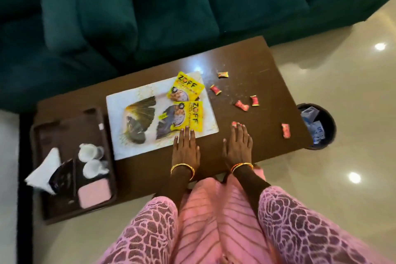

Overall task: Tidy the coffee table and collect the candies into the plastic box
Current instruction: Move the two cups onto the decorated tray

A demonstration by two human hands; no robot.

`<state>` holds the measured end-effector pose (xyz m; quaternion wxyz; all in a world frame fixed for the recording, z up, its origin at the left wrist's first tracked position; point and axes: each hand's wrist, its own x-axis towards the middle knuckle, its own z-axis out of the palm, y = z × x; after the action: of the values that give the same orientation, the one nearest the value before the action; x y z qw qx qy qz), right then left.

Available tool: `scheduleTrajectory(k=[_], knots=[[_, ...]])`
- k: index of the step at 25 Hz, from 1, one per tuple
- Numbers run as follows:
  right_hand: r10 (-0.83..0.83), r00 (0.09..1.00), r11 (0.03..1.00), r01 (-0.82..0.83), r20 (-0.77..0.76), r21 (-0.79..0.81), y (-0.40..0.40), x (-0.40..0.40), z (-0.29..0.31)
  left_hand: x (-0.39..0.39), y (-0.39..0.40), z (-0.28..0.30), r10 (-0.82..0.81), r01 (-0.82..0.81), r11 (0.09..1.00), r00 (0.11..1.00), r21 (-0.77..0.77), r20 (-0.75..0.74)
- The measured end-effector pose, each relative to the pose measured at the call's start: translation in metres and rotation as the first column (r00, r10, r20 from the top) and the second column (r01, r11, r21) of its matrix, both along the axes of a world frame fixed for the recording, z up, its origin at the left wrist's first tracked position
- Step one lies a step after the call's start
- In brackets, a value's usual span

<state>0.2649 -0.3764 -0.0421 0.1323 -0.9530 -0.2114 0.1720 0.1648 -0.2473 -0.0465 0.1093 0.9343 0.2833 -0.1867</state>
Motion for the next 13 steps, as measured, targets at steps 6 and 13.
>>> scheduleTrajectory(k=[6, 13], knots=[[0.211, 0.977, 0.976, -0.21, -0.025, 0.052, 0.097, -0.112, 0.016, -0.115, 0.071, 0.016, 0.21, -0.21, 0.978, 0.975, -0.001, 0.07], [0.496, 0.86, 0.867, -0.485, -0.116, 0.112, 0.186, -0.179, 0.025, -0.198, 0.119, 0.017, 0.45, -0.451, 0.893, 0.891, 0.005, 0.059]])
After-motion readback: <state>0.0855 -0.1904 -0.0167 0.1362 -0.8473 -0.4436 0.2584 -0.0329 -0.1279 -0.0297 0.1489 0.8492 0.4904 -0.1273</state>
